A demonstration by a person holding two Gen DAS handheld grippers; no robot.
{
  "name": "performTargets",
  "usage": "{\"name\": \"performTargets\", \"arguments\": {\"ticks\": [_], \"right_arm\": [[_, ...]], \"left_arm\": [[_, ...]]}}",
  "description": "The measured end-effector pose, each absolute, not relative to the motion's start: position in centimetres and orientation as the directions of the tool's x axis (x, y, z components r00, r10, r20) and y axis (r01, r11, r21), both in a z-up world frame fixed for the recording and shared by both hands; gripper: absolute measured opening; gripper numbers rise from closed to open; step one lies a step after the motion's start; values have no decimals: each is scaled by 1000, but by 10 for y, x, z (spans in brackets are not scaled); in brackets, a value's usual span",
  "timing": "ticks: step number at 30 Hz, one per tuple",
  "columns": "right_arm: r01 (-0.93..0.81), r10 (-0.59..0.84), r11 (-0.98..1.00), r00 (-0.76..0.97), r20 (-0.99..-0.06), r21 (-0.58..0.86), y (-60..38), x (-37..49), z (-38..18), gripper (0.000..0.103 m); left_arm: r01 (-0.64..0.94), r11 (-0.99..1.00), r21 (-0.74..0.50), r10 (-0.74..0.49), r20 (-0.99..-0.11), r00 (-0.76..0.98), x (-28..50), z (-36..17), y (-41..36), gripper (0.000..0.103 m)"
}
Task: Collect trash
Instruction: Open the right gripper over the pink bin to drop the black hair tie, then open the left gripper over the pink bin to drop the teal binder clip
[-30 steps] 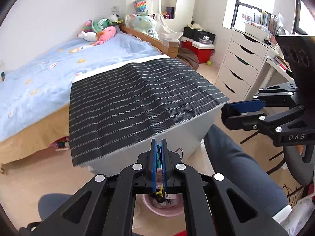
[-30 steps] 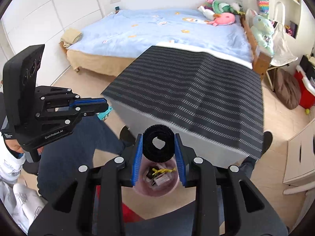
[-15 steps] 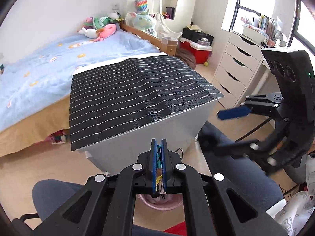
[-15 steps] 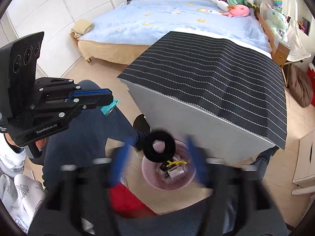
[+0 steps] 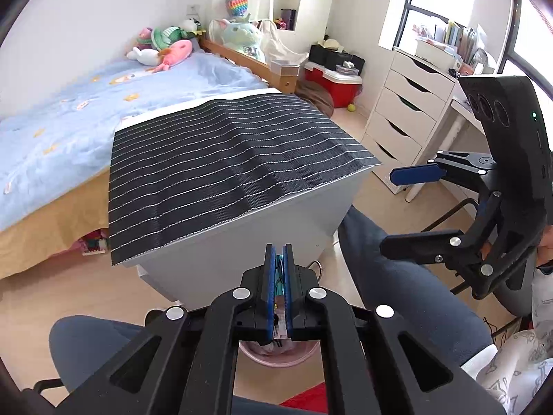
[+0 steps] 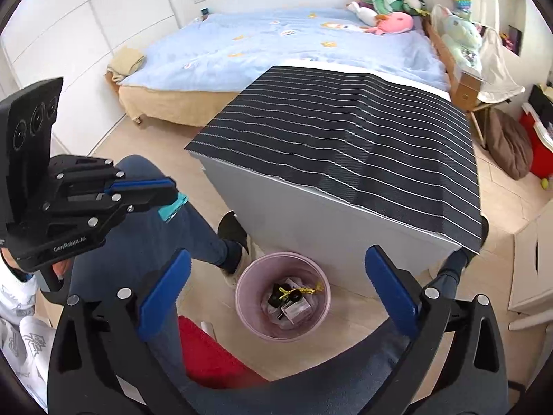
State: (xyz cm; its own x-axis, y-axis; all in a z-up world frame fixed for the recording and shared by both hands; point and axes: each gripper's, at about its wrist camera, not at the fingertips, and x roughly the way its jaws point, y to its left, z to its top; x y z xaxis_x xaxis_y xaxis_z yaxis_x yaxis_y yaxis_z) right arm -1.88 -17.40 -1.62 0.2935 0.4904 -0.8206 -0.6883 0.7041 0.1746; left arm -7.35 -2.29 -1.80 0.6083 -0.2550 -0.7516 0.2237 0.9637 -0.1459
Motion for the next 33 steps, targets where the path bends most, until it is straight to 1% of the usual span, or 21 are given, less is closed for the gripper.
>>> {"name": "performTargets", "arguments": {"ticks": [6, 24, 26, 27, 29, 30, 31, 32, 33], "right_arm": [[-651, 447, 747, 342, -826, 135, -182, -21, -17, 99], [-598, 461, 786, 401, -791, 155, -212, -14, -1, 99], [-592, 461, 790, 404, -790, 159, -214, -12, -1, 99], [-589, 462, 792, 404, -790, 162, -215, -11, -1, 99], [-585, 463, 794, 405, -789, 166, -216, -11, -1, 99], [-583, 463, 795, 405, -789, 168, -217, -10, -1, 99], [-581, 464, 796, 404, -788, 170, -218, -9, -1, 99], [-581, 465, 796, 403, -788, 173, -218, -9, -2, 99], [-580, 466, 796, 402, -788, 173, -217, -9, -2, 99]], "left_arm": [[243, 959, -148, -269, -751, 603, -74, -18, -30, 4], [294, 946, -135, -291, -754, 589, -70, -11, -48, 4], [301, 944, -133, -292, -759, 582, -69, -12, -50, 5], [302, 944, -133, -292, -760, 580, -69, -12, -51, 6], [302, 943, -137, -295, -764, 574, -68, -14, -51, 15], [298, 945, -137, -292, -766, 573, -67, -15, -50, 22], [295, 945, -143, -295, -764, 574, -67, -16, -50, 48], [287, 945, -156, -301, -756, 581, -67, -16, -48, 72], [280, 946, -165, -305, -750, 587, -67, -16, -46, 79]]}}
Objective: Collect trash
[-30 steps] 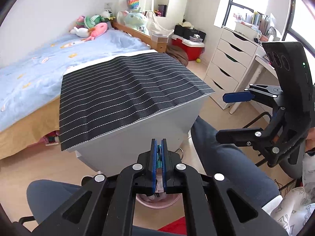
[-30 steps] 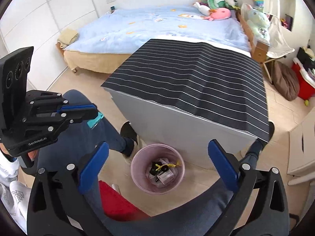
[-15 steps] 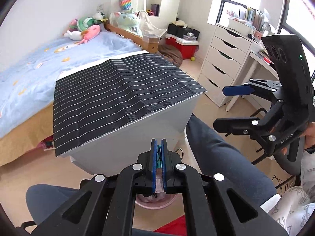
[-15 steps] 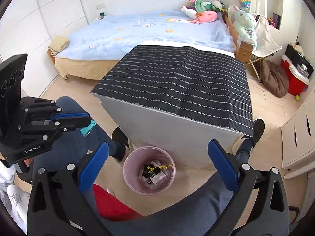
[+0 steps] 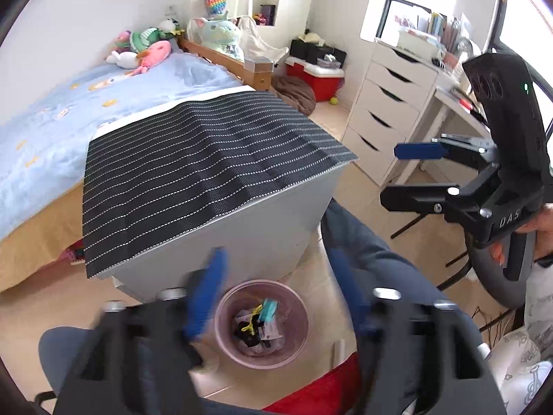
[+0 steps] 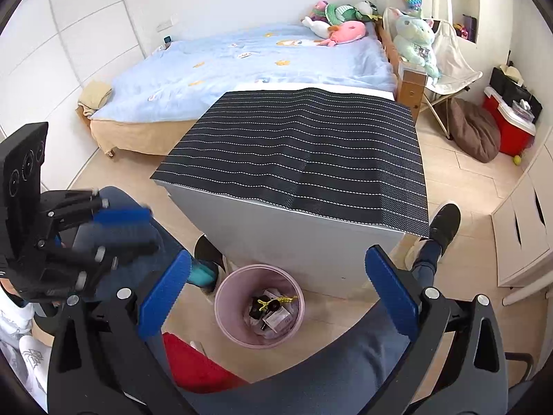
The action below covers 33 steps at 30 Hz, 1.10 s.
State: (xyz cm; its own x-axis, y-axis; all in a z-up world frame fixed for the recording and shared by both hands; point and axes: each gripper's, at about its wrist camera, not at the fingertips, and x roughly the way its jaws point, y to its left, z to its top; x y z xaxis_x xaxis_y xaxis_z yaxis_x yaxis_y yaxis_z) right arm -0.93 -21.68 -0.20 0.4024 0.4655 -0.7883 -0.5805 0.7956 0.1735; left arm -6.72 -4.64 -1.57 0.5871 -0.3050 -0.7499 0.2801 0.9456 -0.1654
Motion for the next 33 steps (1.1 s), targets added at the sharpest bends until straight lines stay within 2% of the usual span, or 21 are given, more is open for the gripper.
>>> {"name": "performTargets", "arguments": {"ticks": [1, 6, 18, 33], "right_arm": [[-581, 465, 795, 402, -789, 174, -217, -9, -2, 99], [-581, 471, 793, 392, -790, 185, -214, -9, -5, 100], [-591, 463, 789, 393, -795, 167, -206, -10, -4, 100], [-579, 463, 807, 497, -734, 117, -195, 20, 32, 100]], "left_arm": [[268, 948, -172, -303, -745, 595, -67, -16, -44, 89], [224, 961, -161, -267, -750, 606, -66, -18, -37, 95], [150, 975, -164, -223, -747, 626, -62, -16, -23, 95], [71, 994, -87, -112, -695, 711, -31, 13, 4, 95]]}}
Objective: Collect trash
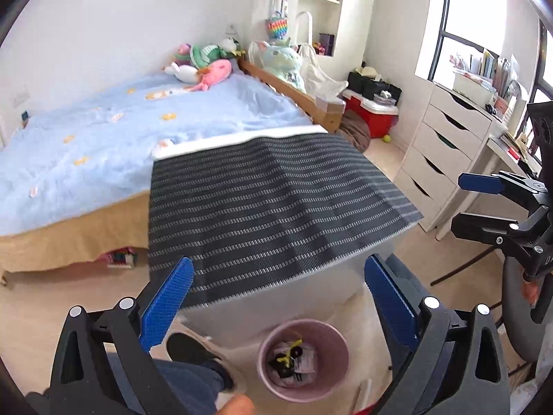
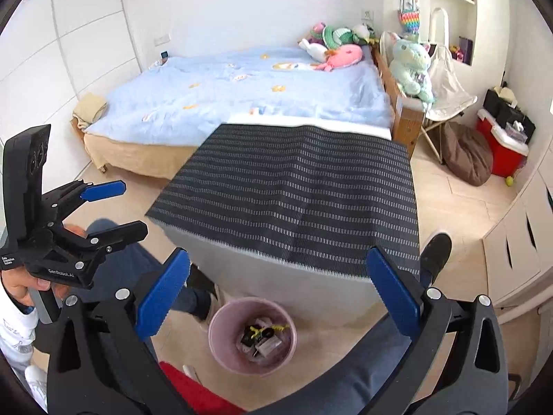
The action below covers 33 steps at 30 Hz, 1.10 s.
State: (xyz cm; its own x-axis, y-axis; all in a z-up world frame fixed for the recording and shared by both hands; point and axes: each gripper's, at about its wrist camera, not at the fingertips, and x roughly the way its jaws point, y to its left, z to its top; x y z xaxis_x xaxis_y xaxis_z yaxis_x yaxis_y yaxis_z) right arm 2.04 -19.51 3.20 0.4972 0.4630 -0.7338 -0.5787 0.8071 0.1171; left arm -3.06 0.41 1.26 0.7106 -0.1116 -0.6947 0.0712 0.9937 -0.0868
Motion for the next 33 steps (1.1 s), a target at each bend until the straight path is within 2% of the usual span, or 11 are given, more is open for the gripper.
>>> {"name": "performTargets", "arguments": {"ticks": [10, 33], "right_arm": [[-599, 497, 790, 503, -707, 130, -184, 41, 50, 100], [-591, 482, 798, 507, -714, 119, -180, 54, 45, 100]], "left_arm": [[76, 992, -102, -125, -663, 739, -9, 34, 8, 97], [68, 989, -129, -136, -654, 744, -7, 36, 11, 97]]}}
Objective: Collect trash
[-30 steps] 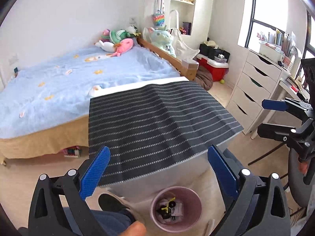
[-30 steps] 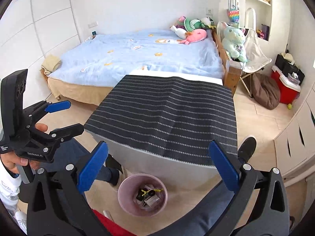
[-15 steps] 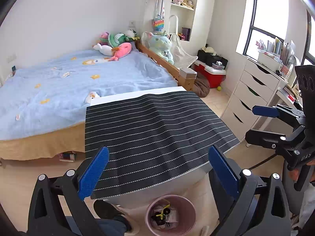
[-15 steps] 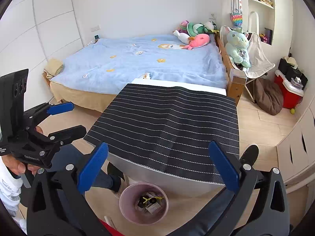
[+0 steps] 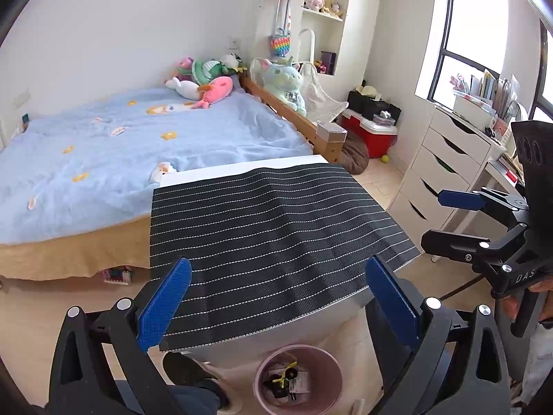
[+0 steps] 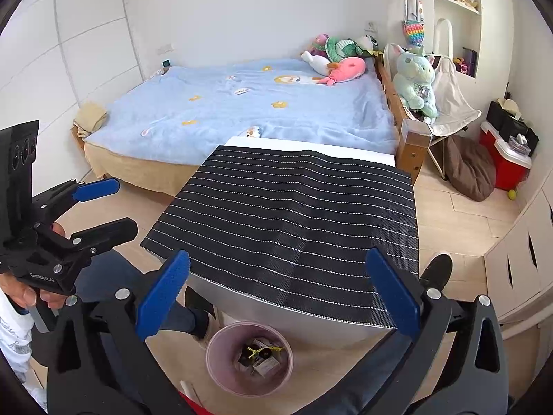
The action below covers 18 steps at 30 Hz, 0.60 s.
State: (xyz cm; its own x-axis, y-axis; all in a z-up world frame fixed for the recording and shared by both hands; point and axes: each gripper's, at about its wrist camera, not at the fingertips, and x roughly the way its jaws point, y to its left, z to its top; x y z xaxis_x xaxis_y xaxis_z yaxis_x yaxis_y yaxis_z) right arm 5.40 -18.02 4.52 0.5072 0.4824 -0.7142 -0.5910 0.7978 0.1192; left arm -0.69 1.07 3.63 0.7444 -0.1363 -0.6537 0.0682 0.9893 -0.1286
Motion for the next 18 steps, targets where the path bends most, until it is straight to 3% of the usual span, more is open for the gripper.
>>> {"name": "performTargets", "arguments": {"ticks": [18], "right_arm": [[-590, 481, 799, 508, -714, 118, -181, 53, 45, 100]], "left_arm": [[67, 989, -133, -138, -654, 744, -8, 37, 7, 97]]}}
